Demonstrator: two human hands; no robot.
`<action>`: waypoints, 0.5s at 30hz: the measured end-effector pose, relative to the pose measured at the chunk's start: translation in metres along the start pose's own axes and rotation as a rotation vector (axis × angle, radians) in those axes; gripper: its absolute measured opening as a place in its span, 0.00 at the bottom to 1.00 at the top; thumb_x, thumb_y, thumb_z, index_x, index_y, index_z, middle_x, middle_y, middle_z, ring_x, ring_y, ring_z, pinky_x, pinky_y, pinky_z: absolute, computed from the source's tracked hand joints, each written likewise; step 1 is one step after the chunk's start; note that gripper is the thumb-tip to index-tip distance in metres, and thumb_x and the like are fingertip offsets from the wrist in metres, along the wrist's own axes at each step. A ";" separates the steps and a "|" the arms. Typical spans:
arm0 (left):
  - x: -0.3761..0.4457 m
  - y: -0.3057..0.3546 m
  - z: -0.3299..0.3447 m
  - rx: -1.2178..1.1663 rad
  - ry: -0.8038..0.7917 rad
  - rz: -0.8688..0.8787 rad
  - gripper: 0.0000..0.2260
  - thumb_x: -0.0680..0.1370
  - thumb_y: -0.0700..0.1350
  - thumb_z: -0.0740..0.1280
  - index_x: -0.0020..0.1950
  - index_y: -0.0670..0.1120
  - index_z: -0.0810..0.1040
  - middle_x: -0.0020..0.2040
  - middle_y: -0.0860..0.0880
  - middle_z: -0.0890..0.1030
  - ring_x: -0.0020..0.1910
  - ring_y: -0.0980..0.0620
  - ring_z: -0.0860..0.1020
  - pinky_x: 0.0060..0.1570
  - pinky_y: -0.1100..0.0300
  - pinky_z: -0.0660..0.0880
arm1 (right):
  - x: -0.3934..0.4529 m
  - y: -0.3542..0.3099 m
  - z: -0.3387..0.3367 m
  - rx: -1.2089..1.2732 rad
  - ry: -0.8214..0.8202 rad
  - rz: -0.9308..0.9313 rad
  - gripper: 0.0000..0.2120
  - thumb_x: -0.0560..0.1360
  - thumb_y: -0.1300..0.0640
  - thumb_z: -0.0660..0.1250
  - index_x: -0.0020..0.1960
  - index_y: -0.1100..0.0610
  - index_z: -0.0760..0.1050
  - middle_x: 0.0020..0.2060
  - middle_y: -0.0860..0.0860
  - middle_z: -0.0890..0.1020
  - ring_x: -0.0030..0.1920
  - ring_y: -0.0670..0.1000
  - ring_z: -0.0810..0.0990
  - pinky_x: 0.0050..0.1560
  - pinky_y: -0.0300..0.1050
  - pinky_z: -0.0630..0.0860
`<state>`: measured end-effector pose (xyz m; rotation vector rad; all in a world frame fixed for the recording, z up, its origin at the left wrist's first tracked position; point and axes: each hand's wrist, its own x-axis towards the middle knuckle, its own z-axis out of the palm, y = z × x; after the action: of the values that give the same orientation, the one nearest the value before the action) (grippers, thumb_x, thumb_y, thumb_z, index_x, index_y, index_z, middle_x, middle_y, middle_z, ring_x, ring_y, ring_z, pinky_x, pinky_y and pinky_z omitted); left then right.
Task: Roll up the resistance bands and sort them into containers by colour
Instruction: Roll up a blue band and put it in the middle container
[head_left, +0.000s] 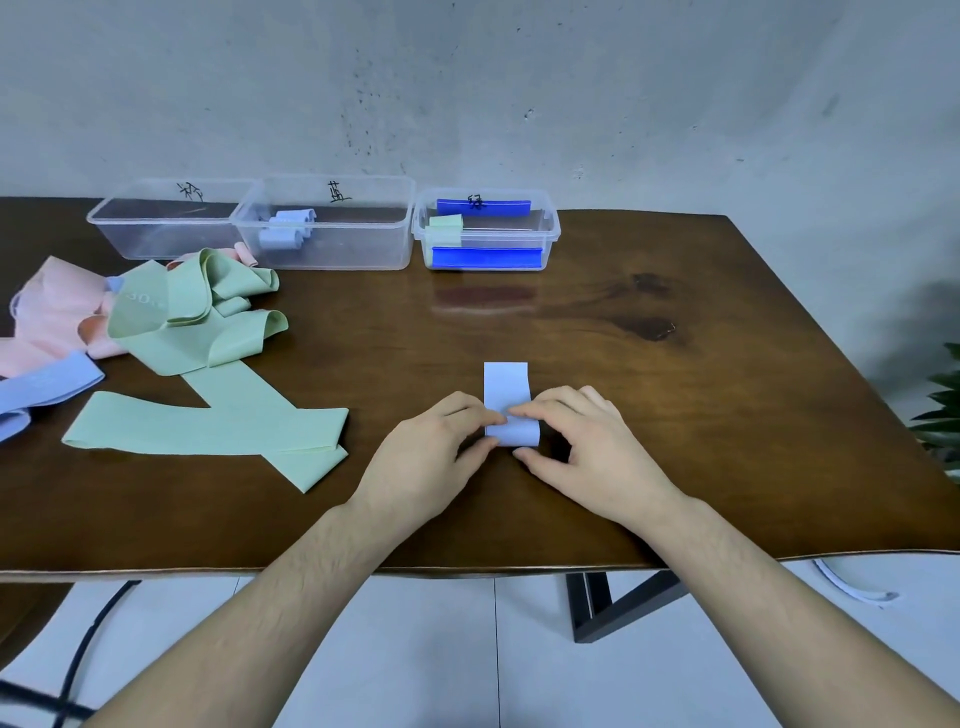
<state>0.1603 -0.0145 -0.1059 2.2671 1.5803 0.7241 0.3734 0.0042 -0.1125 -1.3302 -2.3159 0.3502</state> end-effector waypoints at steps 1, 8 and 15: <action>0.001 -0.001 0.000 0.002 0.002 -0.002 0.12 0.81 0.50 0.65 0.64 0.52 0.79 0.58 0.59 0.76 0.43 0.60 0.74 0.45 0.63 0.76 | 0.000 0.000 0.000 -0.006 0.003 -0.008 0.17 0.77 0.47 0.69 0.66 0.43 0.76 0.58 0.38 0.75 0.58 0.45 0.71 0.62 0.47 0.70; 0.002 -0.002 0.003 0.015 0.010 0.007 0.13 0.81 0.51 0.66 0.64 0.53 0.78 0.60 0.61 0.73 0.40 0.58 0.74 0.42 0.60 0.77 | 0.005 0.002 -0.001 -0.036 -0.020 0.016 0.15 0.79 0.47 0.67 0.65 0.44 0.77 0.59 0.39 0.78 0.57 0.43 0.69 0.62 0.48 0.70; 0.007 -0.006 0.004 0.121 -0.016 0.038 0.15 0.80 0.53 0.66 0.66 0.55 0.76 0.61 0.60 0.73 0.37 0.56 0.74 0.39 0.58 0.77 | 0.011 0.004 -0.001 -0.054 -0.030 0.006 0.17 0.78 0.46 0.68 0.67 0.45 0.77 0.58 0.39 0.77 0.58 0.45 0.68 0.62 0.48 0.68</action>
<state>0.1599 -0.0060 -0.1103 2.3884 1.6185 0.6342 0.3723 0.0159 -0.1110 -1.3667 -2.3620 0.3141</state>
